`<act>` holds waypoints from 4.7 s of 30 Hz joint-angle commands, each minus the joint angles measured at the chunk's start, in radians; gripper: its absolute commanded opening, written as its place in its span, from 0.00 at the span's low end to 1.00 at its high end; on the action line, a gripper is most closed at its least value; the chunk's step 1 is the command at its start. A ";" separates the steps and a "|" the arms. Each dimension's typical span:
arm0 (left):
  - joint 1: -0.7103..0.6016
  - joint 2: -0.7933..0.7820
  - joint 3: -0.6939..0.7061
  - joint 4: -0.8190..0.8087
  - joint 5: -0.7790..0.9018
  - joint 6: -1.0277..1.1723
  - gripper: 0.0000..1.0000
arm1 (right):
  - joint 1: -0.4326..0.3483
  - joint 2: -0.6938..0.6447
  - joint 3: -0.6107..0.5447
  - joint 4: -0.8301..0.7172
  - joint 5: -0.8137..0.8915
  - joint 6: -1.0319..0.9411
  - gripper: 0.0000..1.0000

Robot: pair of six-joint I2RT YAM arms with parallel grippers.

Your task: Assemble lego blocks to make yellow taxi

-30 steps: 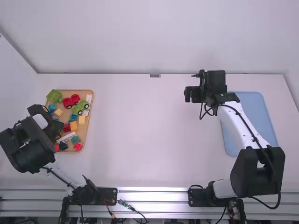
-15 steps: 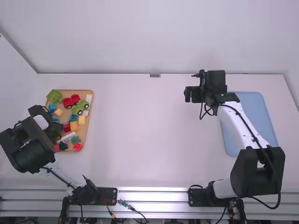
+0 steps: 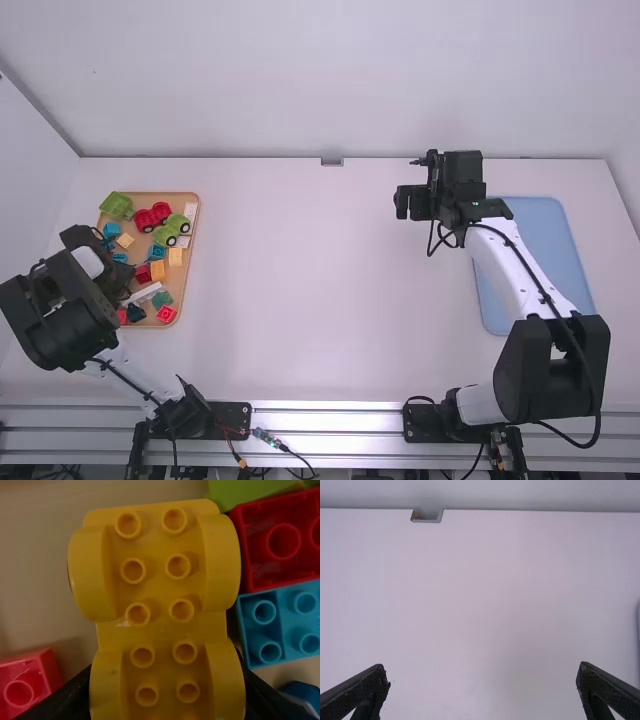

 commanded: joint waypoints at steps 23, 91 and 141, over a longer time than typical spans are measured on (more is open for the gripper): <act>-0.060 -0.094 0.156 -0.212 0.069 0.146 0.07 | 0.003 0.005 0.025 0.007 -0.003 -0.008 0.99; -1.139 -0.029 -0.019 -0.119 0.454 1.787 0.25 | 0.017 -0.435 -0.379 0.105 -0.238 -0.259 0.99; -0.332 -0.039 0.551 -0.378 0.180 0.620 0.99 | 0.047 -0.433 -0.327 0.203 -0.238 -0.232 0.99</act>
